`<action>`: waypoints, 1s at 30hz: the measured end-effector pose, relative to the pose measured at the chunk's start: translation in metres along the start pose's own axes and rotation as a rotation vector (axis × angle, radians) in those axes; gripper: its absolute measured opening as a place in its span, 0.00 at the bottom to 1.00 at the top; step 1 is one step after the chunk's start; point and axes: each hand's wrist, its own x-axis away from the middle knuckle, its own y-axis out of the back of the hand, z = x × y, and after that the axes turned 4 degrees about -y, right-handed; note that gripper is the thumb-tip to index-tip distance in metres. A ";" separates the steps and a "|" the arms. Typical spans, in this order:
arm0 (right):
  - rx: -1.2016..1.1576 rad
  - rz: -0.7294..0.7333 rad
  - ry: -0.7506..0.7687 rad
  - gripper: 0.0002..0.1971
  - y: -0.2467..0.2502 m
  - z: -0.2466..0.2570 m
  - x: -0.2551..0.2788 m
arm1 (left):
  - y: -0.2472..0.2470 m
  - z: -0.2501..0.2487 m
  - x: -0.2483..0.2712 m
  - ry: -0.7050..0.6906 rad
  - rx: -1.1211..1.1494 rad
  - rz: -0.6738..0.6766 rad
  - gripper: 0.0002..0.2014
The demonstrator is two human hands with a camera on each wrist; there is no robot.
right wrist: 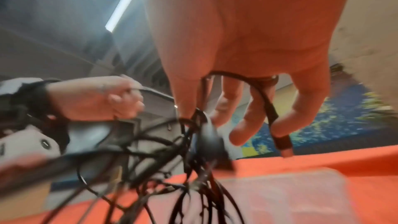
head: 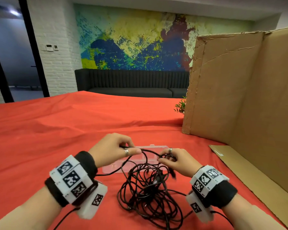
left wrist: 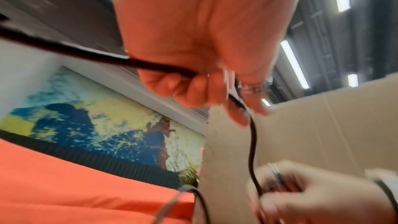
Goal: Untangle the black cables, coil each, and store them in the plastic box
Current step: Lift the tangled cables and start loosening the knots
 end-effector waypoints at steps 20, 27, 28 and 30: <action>-0.053 0.005 -0.283 0.14 0.032 -0.054 0.013 | 0.046 0.057 0.018 0.203 0.359 -0.399 0.17; 0.043 -0.026 -0.147 0.20 0.022 -0.019 0.004 | 0.027 0.071 0.031 0.391 -0.155 0.080 0.16; 0.020 -0.036 -0.126 0.19 0.019 -0.012 -0.001 | 0.021 0.068 0.032 0.403 -0.175 0.165 0.15; 0.021 0.027 -0.122 0.20 0.011 0.001 -0.015 | 0.010 0.063 0.032 0.410 -0.323 0.366 0.10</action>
